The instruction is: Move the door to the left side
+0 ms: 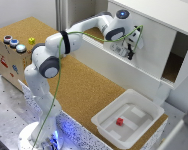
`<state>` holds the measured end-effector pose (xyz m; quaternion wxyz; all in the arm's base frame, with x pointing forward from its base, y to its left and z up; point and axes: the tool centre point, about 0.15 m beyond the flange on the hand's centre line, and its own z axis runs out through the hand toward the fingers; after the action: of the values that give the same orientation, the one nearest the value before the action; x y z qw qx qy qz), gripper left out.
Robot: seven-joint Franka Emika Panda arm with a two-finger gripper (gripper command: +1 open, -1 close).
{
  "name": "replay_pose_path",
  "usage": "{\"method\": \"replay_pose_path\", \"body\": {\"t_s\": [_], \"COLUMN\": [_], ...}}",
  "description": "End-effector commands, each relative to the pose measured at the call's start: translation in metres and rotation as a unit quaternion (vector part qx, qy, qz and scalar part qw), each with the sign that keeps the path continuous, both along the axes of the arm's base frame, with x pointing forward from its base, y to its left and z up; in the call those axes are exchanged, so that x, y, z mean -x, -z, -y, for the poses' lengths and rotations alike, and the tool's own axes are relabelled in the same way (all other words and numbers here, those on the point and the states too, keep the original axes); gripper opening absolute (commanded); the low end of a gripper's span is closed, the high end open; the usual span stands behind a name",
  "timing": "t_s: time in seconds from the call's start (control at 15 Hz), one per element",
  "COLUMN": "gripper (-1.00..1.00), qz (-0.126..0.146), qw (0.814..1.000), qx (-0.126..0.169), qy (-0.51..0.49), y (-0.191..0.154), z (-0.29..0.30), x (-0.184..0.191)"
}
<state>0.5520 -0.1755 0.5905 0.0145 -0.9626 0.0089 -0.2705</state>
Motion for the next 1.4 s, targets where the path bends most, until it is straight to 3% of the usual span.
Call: {"method": "replay_pose_path", "body": {"t_s": [0.0, 0.47, 0.93, 1.33], "gripper": [-1.00, -1.00, -1.00, -1.00], "qz": [0.043, 0.051, 0.070, 0.071], "qw": [0.998, 0.995, 0.986, 0.978], "qx": [0.038, 0.039, 0.067, 0.072], "qy": [-0.005, -0.074, -0.134, -0.185], "y": [0.045, 0.044, 0.041, 0.046], "z": [-0.080, -0.177, -0.273, -0.332], "x": [0.013, 0.021, 0.033, 0.052]}}
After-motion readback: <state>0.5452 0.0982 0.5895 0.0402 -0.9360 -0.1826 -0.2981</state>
